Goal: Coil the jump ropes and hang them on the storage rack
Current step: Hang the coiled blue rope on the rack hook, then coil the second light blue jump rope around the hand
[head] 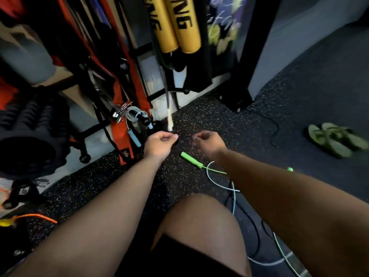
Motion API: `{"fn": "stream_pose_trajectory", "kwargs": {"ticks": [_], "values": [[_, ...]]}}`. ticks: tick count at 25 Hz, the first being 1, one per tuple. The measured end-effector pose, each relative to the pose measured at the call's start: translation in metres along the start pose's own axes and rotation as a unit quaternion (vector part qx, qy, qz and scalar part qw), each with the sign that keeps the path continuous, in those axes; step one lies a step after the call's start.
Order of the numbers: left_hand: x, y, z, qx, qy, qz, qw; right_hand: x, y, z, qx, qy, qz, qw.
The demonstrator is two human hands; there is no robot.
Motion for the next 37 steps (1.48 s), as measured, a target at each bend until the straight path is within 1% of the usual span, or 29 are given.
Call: {"fn": "stream_pose_trajectory", "kwargs": {"ticks": [2, 5, 8, 11, 15, 17, 20, 24, 28, 32, 34, 37], "values": [[-0.029, -0.025, -0.013, 0.020, 0.031, -0.038, 0.999, -0.028, -0.003, 0.026, -0.028, -0.010, 0.013, 0.999], [-0.079, -0.063, -0.035, 0.071, 0.081, -0.095, 0.990, -0.078, -0.002, 0.071, -0.050, -0.045, 0.031, 0.997], [-0.127, -0.098, -0.065, 0.150, 0.140, -0.164, 0.965, -0.121, -0.011, 0.118, -0.061, -0.072, 0.030, 0.995], [-0.166, -0.136, -0.096, 0.217, 0.183, -0.212, 0.935, -0.154, -0.033, 0.162, -0.100, -0.102, 0.015, 0.990], [-0.208, -0.167, -0.144, 0.253, 0.222, -0.265, 0.904, -0.194, -0.073, 0.212, -0.111, -0.133, -0.014, 0.985], [-0.220, -0.160, -0.168, 0.282, 0.240, -0.270, 0.889, -0.210, -0.094, 0.228, -0.115, -0.143, -0.037, 0.982], [-0.223, -0.125, -0.200, 0.324, 0.259, -0.259, 0.872, -0.227, -0.125, 0.235, -0.133, -0.138, -0.061, 0.979], [-0.205, -0.053, -0.236, 0.371, 0.293, -0.213, 0.855, -0.230, -0.185, 0.219, -0.155, -0.101, -0.103, 0.977], [-0.184, -0.001, -0.276, 0.383, 0.315, -0.171, 0.851, -0.230, -0.248, 0.205, -0.171, -0.054, -0.152, 0.972], [-0.183, 0.019, -0.337, 0.398, 0.353, -0.173, 0.829, -0.236, -0.299, 0.238, -0.176, -0.072, -0.198, 0.962], [-0.183, 0.026, -0.368, 0.407, 0.369, -0.174, 0.817, -0.239, -0.322, 0.259, -0.154, -0.092, -0.224, 0.958], [-0.191, 0.036, -0.414, 0.418, 0.398, -0.184, 0.796, -0.250, -0.359, 0.293, -0.143, -0.134, -0.269, 0.943]]}}
Point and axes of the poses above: each hand's wrist, its own x-axis towards the middle knuckle, its own z-axis out of the back of the hand, y = z × x, the point moved 5 cm from there along x, towards the middle knuckle, and after that the axes turned 6 degrees about z, right-handed, at the moved point
